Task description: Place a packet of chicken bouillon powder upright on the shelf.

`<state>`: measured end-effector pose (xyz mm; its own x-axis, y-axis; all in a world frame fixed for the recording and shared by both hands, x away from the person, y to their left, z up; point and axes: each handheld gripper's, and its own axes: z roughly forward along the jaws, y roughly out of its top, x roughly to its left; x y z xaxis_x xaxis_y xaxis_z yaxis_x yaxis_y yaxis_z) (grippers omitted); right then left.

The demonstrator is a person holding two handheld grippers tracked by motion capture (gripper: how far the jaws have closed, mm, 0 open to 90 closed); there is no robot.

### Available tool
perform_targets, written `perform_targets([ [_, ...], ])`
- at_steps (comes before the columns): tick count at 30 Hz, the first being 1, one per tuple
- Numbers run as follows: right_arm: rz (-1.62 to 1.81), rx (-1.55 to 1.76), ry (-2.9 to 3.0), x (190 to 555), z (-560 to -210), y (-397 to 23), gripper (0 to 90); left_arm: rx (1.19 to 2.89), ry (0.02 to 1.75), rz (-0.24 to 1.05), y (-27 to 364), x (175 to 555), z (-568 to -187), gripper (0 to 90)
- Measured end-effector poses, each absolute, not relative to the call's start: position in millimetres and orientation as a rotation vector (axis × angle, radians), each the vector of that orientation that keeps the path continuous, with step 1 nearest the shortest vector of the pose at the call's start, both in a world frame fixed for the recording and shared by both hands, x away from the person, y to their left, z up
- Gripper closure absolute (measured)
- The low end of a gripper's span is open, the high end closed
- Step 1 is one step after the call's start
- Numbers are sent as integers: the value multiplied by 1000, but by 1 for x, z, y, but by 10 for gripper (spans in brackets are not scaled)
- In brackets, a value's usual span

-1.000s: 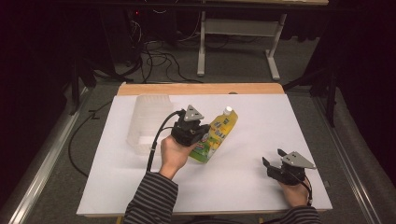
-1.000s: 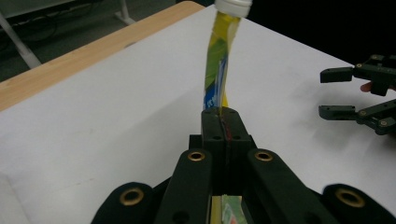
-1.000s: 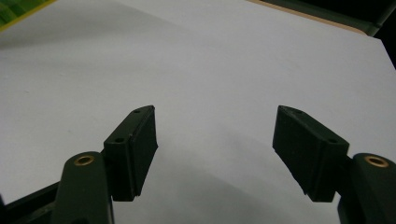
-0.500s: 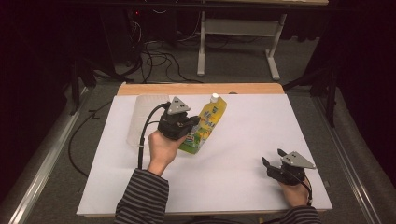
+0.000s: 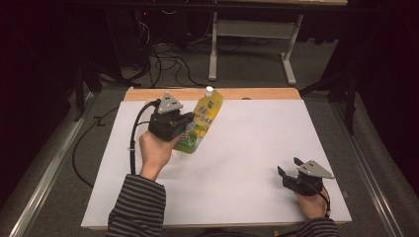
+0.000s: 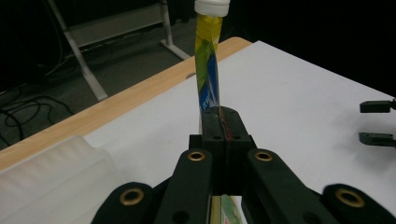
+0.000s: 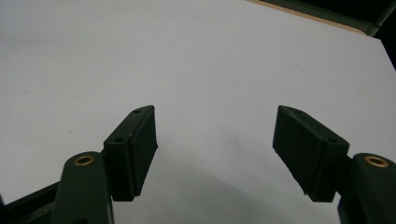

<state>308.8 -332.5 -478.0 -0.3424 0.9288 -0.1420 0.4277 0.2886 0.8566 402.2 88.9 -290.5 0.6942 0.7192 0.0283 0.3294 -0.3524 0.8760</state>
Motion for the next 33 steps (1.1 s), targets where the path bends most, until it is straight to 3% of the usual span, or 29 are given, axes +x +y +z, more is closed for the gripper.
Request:
perform_targets([
  [16, 975, 1219, 1898, 309, -478, -332, 311, 1944, 923, 650, 131, 416, -297, 900],
  [33, 964, 1213, 1898, 309, -478, -331, 311, 2011, 939, 620, 134, 435, -328, 900],
])
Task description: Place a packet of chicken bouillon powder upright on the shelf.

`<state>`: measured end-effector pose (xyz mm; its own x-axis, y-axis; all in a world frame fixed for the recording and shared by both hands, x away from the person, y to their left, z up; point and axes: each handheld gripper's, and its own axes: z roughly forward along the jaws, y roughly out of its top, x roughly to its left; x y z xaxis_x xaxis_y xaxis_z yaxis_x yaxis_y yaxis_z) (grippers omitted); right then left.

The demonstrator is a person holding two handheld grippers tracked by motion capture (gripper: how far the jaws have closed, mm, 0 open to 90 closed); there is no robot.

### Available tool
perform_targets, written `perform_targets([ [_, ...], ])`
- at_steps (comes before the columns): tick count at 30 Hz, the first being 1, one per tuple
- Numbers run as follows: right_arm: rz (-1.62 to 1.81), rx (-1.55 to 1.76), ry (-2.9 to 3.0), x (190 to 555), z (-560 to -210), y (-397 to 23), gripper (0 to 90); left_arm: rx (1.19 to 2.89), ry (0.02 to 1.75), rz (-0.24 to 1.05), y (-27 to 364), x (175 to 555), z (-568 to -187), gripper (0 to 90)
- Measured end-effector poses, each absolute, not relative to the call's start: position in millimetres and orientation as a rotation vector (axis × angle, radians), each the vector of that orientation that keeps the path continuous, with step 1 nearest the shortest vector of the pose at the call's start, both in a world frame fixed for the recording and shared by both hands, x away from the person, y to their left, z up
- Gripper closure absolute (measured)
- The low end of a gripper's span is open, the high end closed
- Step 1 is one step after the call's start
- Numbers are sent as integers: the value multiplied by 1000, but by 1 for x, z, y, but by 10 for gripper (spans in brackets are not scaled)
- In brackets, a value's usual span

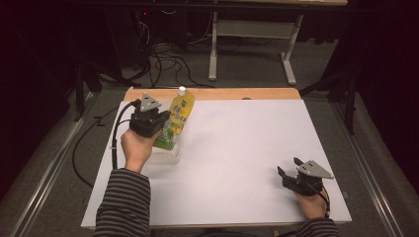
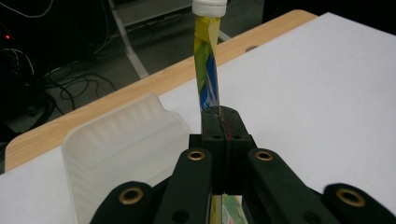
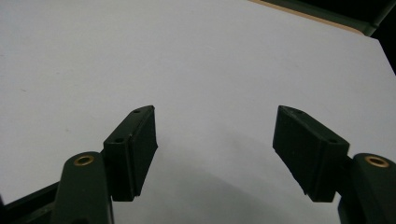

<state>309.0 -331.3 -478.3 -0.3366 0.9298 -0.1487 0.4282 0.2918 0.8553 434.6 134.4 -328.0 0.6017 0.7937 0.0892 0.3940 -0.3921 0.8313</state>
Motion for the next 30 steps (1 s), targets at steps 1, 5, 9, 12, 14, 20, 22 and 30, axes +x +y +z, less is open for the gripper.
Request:
perform_targets([
  [1, 966, 1213, 1898, 309, -478, -331, 310, 2022, 948, 625, 134, 435, -330, 900],
  [5, 966, 1213, 1898, 309, -478, -331, 310, 2027, 958, 596, 141, 435, -333, 898],
  [9, 958, 1210, 1901, 309, -478, -331, 311, 2017, 995, 580, 151, 435, -332, 868],
  [12, 957, 1209, 1901, 309, -478, -331, 311, 2015, 1013, 558, 154, 435, -332, 850],
  [14, 953, 1204, 1904, 309, -478, -331, 311, 2038, 1026, 550, 154, 435, -332, 829],
  [20, 950, 1208, 1901, 309, -478, -330, 311, 2085, 1062, 506, 147, 441, -336, 806],
  [22, 949, 1209, 1901, 309, -478, -330, 311, 2120, 1082, 488, 143, 446, -339, 803],
  [30, 950, 1210, 1901, 309, -478, -331, 311, 2216, 1132, 435, 132, 459, -351, 791],
])
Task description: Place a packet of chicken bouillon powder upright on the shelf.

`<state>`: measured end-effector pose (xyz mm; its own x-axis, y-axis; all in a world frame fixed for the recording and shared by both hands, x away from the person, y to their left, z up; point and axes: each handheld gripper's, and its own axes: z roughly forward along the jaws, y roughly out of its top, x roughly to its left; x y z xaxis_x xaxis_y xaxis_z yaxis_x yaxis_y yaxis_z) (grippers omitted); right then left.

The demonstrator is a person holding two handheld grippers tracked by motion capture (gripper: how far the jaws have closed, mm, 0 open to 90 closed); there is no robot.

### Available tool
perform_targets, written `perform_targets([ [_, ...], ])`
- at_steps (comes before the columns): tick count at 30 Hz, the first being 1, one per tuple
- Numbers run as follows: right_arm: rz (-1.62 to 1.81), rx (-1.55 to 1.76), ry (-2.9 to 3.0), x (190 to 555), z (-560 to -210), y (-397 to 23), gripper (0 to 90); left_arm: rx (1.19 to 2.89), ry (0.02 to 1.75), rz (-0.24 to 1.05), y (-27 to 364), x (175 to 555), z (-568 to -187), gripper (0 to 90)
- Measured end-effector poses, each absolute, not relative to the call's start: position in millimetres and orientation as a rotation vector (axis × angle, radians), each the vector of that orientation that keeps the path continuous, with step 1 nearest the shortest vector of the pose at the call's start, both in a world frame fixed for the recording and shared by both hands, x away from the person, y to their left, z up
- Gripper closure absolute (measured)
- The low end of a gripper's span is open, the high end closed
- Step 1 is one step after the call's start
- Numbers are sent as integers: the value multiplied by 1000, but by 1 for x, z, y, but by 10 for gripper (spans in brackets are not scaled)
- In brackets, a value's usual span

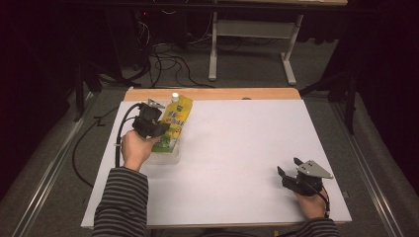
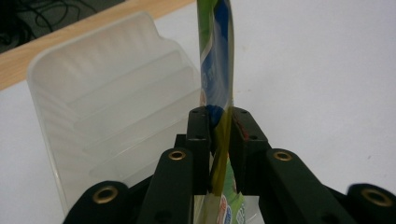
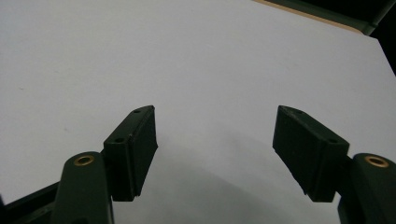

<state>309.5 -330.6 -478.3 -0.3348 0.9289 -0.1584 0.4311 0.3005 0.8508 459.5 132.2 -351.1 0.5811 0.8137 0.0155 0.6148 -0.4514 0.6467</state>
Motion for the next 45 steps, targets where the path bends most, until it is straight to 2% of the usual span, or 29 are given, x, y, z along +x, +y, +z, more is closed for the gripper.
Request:
perform_targets([
  [7, 952, 1213, 1900, 309, -478, -331, 311, 2247, 1136, 450, 129, 463, -355, 898],
  [12, 951, 1209, 1903, 309, -478, -331, 311, 2232, 1088, 505, 128, 456, -356, 900],
  [17, 951, 1209, 1903, 309, -478, -331, 311, 2136, 1012, 548, 133, 449, -359, 900],
  [22, 952, 1209, 1902, 309, -478, -331, 311, 2140, 961, 554, 138, 445, -370, 900],
  [39, 948, 1206, 1901, 309, -478, -330, 311, 2246, 1034, 470, 151, 439, -362, 875],
  [45, 946, 1205, 1902, 309, -478, -331, 311, 2184, 1015, 545, 148, 436, -367, 900],
])
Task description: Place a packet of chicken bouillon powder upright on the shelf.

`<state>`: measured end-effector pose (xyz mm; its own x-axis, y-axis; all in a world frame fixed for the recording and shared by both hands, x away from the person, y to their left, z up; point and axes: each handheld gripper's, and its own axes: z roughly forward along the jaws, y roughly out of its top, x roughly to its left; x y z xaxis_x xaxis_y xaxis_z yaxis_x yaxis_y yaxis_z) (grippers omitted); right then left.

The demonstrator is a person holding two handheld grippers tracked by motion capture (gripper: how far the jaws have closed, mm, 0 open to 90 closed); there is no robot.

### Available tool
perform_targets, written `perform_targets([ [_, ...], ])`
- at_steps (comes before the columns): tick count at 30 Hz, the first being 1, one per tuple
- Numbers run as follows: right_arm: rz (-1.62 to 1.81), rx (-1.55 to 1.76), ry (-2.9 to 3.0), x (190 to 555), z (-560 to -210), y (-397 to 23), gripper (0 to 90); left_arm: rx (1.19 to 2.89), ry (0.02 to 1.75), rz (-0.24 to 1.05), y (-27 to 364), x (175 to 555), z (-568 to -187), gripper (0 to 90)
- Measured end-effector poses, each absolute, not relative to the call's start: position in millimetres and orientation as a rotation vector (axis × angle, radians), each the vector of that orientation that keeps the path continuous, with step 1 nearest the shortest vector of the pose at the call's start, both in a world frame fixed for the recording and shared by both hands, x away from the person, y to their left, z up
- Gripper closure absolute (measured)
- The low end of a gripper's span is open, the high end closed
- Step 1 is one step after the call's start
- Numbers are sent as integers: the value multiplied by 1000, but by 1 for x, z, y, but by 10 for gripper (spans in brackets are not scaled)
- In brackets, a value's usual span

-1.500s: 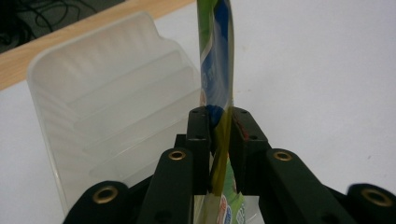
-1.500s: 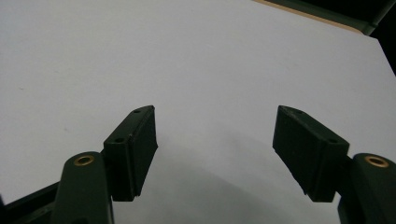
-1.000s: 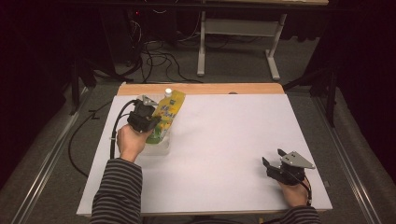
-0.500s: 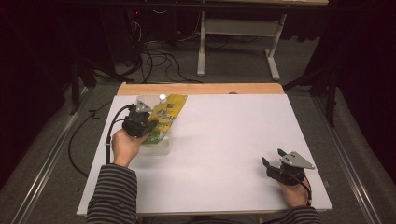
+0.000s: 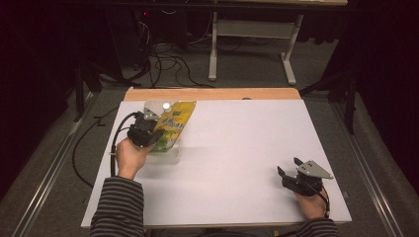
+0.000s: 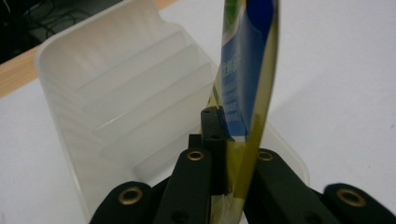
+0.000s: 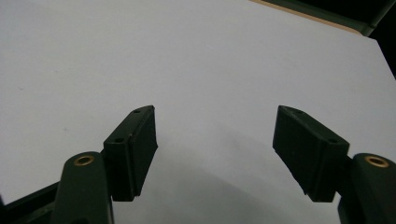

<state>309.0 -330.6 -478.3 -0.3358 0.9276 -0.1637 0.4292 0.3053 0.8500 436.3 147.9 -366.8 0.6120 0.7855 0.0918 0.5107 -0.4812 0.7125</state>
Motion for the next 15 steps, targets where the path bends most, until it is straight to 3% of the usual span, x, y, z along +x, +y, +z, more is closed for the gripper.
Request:
perform_targets([
  [8, 946, 1203, 1900, 309, -479, -330, 311, 2135, 973, 599, 149, 433, -379, 900],
  [15, 944, 1202, 1903, 309, -479, -330, 311, 2113, 988, 536, 159, 431, -381, 878],
])
